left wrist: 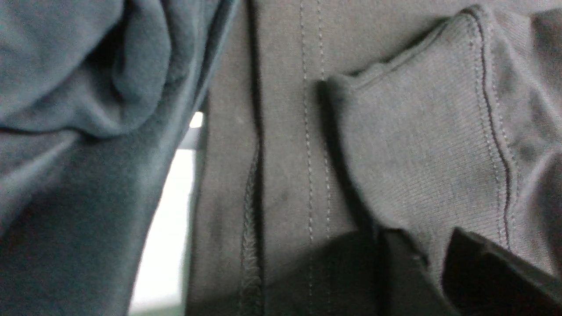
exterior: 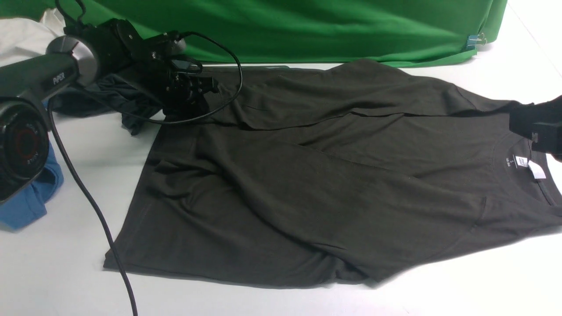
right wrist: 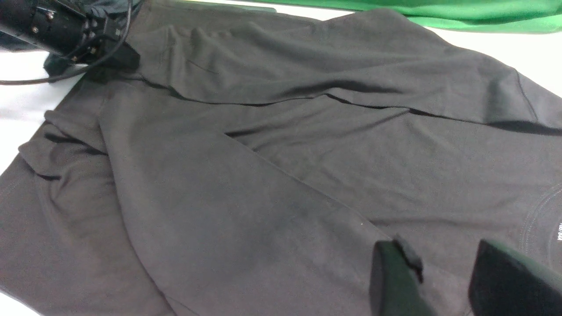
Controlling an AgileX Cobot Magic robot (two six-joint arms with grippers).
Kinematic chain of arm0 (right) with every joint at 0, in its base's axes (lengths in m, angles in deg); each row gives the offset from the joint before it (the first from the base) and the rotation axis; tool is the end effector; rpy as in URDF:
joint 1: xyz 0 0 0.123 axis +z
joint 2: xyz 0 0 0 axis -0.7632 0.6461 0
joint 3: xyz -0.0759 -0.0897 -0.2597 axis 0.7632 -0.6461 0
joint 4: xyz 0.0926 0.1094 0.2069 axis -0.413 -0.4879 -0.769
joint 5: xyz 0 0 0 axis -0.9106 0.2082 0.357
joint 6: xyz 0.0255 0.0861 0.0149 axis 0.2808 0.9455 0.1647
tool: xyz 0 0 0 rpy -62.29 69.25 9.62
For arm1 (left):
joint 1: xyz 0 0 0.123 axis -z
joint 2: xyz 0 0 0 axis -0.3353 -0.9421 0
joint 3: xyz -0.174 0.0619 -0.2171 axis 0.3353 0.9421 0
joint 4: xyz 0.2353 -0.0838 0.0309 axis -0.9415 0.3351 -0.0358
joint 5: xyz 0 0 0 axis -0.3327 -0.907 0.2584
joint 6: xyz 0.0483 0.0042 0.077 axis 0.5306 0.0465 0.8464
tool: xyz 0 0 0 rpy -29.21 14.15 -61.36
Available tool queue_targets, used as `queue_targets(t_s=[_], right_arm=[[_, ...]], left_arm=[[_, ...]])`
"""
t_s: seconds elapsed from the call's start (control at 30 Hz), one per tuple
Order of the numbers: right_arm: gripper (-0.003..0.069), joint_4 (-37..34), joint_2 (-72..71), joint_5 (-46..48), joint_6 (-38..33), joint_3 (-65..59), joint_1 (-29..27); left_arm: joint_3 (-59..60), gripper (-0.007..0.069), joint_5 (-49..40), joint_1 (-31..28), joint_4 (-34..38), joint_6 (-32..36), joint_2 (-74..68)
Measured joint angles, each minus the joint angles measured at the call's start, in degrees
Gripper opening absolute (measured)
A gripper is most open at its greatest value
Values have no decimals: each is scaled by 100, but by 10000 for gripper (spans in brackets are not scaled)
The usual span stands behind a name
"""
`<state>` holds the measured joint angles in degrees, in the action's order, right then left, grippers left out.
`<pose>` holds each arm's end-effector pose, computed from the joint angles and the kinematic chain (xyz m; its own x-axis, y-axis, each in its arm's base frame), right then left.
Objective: Fold a long-sleeved shirt on a white desktop.
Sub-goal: 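Grab the top left corner of the dark shirt with the left gripper, then fold the left side of the dark shirt inward over its body with the left gripper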
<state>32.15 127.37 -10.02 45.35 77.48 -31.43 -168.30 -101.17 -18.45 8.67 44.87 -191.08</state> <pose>0.1800 0.0613 0.3456 -0.5786 -0.0622 -0.8132 -0.2592 0.9594 0.1111 0.5079 -0.0347 0.1562 -0.8808 -0.0961 -0.4636 0.0487 0.9556 -0.2905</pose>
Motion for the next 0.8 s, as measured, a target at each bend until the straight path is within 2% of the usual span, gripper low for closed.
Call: queue_targets(t_s=[0.03,0.07,0.13,0.47,0.8], right_arm=[[241,0,0,0,0,0,0],[241,0,0,-5,0,0,0],[241,0,0,-7,0,0,0],[241,-2,0,-7,0,0,0],[241,-7,0,-7,0,0,0]], left_arm=[[0,111,5,0,-1,0,0],[0,60,12,0,-21,0,0],[0,25,17,0,-22,0,0],[0,18,-101,0,-22,84,357],[-19,18,-942,-86,-47,180,1062]])
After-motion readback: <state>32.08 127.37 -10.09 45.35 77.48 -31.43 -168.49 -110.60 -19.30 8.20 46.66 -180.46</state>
